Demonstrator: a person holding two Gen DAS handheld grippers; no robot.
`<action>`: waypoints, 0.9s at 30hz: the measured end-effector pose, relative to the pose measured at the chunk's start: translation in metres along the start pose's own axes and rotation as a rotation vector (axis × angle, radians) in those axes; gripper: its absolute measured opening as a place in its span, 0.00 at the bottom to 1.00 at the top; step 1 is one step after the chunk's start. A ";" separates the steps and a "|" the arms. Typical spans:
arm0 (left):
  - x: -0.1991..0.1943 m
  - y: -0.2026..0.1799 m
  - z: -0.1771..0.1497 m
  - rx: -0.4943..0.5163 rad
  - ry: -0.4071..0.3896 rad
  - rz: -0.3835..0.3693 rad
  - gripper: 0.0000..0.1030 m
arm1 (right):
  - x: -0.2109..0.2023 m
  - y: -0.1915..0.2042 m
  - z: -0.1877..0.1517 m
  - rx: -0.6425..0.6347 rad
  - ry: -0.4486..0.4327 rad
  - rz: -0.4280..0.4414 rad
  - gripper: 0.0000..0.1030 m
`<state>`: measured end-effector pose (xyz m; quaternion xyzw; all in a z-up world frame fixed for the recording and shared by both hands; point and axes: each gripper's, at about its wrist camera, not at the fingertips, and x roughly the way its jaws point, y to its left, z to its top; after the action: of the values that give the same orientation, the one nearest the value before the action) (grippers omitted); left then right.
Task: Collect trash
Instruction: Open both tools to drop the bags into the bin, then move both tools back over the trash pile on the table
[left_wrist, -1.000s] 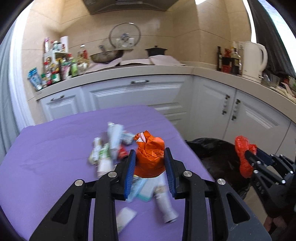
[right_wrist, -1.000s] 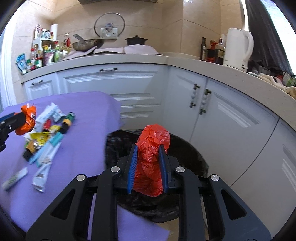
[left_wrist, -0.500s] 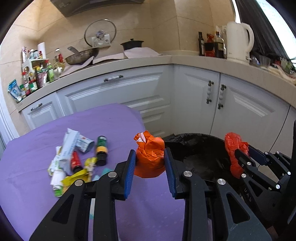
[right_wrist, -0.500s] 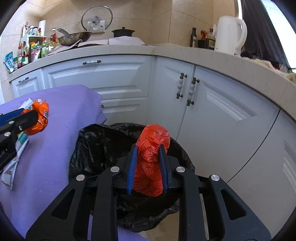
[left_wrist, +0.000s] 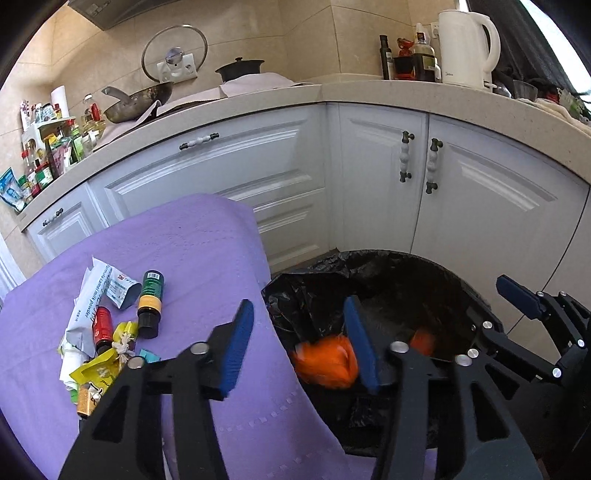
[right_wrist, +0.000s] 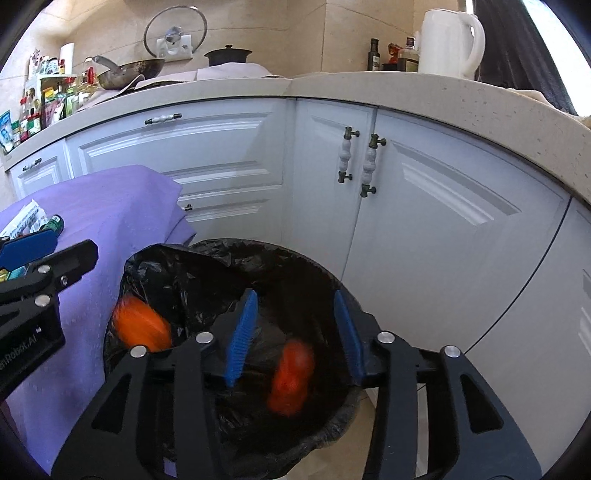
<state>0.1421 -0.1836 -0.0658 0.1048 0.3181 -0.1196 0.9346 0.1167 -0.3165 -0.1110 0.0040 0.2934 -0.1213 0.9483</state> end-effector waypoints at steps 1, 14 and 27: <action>-0.001 0.000 0.000 0.000 0.000 0.003 0.50 | -0.001 -0.001 0.000 0.004 0.002 -0.001 0.43; -0.042 0.030 -0.013 -0.014 -0.036 0.058 0.58 | -0.034 0.018 -0.002 0.013 -0.018 0.038 0.73; -0.095 0.106 -0.061 -0.086 -0.027 0.187 0.62 | -0.082 0.072 -0.015 -0.021 -0.054 0.087 0.81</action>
<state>0.0652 -0.0519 -0.0413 0.0920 0.2993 -0.0193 0.9495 0.0593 -0.2263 -0.0821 0.0038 0.2684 -0.0768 0.9602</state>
